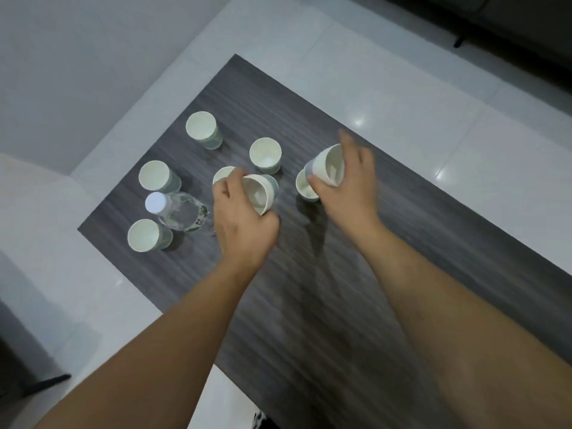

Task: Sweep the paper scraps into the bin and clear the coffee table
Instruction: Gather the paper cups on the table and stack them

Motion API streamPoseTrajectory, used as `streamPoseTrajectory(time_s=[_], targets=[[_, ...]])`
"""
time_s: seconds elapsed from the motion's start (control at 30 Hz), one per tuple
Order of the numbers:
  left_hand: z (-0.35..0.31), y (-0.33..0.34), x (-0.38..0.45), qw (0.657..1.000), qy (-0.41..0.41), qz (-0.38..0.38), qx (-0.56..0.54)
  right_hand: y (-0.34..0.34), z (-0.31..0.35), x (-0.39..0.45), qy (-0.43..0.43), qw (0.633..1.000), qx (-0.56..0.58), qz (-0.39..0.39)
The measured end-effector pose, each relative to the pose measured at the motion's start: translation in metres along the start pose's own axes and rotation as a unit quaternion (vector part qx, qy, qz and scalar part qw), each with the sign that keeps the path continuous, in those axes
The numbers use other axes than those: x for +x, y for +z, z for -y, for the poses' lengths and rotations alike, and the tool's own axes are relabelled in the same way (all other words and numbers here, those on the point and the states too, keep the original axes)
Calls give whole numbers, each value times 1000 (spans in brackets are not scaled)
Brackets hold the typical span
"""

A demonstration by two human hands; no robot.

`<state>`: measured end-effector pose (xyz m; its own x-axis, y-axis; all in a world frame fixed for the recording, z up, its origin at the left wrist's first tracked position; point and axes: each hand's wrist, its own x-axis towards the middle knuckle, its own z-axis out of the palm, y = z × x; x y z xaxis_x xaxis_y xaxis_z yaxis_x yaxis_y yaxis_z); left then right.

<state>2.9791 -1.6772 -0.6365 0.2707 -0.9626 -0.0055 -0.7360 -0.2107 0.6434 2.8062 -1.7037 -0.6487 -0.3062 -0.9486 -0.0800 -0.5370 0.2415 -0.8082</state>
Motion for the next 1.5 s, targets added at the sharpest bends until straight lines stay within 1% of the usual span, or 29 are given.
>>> streamPoseTrajectory(time_s=[0.07,0.1,0.13,0.17,0.23,0.33,0.4,0.43,0.53,0.6,0.67,0.77,0.9,1.0,1.13,1.3,1.43,1.5], targets=[[-7,-4,17,999,-6,-39,-12,13,-8,8,-35,988,-117,96],[-9,-4,27,999,-1,-43,-15,19,-14,7,-35,977,-158,139],[-11,-2,37,999,10,-44,-11,23,-19,5,-29,970,-176,164],[-11,1,48,999,24,-43,-5,26,-25,2,-23,969,-181,168],[-9,10,67,999,44,-26,8,31,-35,-7,-21,972,-182,148],[0,29,91,994,76,56,58,34,-42,-20,-22,974,-181,132],[8,42,97,986,90,116,82,33,-45,-28,-25,972,-190,138],[11,48,97,983,94,131,87,31,-46,-33,-28,970,-193,143],[13,58,92,981,92,135,101,23,-46,-53,-22,963,-208,170],[12,60,83,972,116,154,135,20,-48,-71,-14,959,-214,186],[10,59,70,958,132,192,167,17,-49,-90,-3,955,-218,203],[12,49,35,940,127,251,193,11,-53,-115,16,948,-228,221],[34,23,-45,927,112,301,194,0,-56,-161,52,938,-245,238],[56,2,-106,928,75,321,174,-6,-55,-199,62,935,-249,244],[78,-12,-150,934,41,314,164,4,-48,-236,62,936,-248,242],[97,-16,-153,938,59,305,152,32,-36,-255,100,954,-230,162],[124,-37,-141,947,33,295,121,63,-20,-259,120,959,-225,127],[146,-60,-132,955,10,274,111,84,-6,-260,139,958,-224,112]])
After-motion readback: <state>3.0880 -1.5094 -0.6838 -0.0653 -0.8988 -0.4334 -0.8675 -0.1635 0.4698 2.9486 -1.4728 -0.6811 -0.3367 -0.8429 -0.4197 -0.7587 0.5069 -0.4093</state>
